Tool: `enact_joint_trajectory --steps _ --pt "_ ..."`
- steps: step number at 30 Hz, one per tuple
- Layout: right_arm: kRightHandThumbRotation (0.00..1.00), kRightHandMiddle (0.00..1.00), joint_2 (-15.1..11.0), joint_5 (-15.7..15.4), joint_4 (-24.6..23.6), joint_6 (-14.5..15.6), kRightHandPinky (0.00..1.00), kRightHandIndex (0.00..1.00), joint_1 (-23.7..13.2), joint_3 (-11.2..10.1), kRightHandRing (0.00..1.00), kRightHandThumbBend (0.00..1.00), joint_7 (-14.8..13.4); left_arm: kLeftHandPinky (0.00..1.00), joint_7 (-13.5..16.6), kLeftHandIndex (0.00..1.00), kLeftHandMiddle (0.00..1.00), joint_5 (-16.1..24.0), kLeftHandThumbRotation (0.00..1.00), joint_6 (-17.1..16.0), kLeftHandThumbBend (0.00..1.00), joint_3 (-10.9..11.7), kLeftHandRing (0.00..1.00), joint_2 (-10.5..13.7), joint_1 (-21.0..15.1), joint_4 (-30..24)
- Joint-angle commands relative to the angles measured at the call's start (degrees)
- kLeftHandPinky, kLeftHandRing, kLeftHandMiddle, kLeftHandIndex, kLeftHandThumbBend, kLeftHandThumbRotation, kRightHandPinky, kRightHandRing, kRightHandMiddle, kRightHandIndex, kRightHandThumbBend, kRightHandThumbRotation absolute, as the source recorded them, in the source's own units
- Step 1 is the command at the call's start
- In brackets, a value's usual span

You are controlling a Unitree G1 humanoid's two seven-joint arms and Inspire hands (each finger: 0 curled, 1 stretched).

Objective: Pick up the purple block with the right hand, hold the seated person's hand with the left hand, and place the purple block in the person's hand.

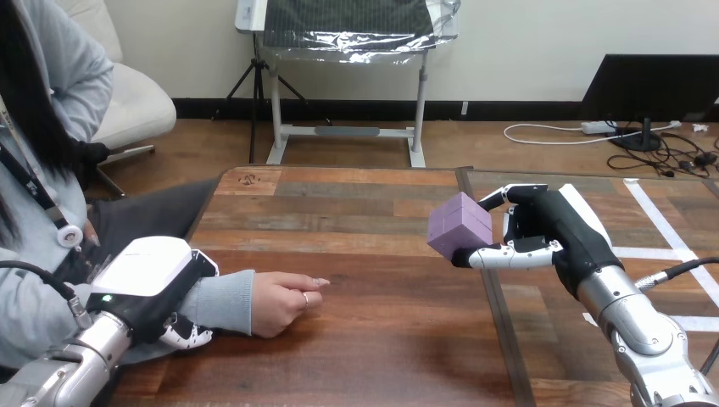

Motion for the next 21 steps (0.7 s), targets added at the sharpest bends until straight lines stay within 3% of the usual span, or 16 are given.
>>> enact_joint_trajectory --steps 1,14,21 --pt "0.0 0.09 -0.44 -0.1 -3.1 -0.3 0.01 0.07 -2.93 -0.37 0.05 0.49 -0.41 0.21 0.58 0.31 0.33 -1.32 0.0 -1.32 0.87 -0.29 0.27 0.02 -1.78 -0.18" --pt "0.0 0.09 0.08 0.14 -1.9 0.22 0.01 0.07 -3.42 -0.26 0.06 0.48 0.42 0.19 0.11 0.29 0.31 -2.73 0.0 -3.17 0.85 0.39 0.25 0.24 -1.69 -1.65" --pt "0.0 0.09 0.09 -1.07 -0.25 -1.59 0.02 0.07 -3.84 0.59 0.06 0.48 0.13 0.19 -0.72 0.3 0.31 -3.6 0.0 -4.43 0.86 0.44 0.25 0.57 -1.81 -2.62"
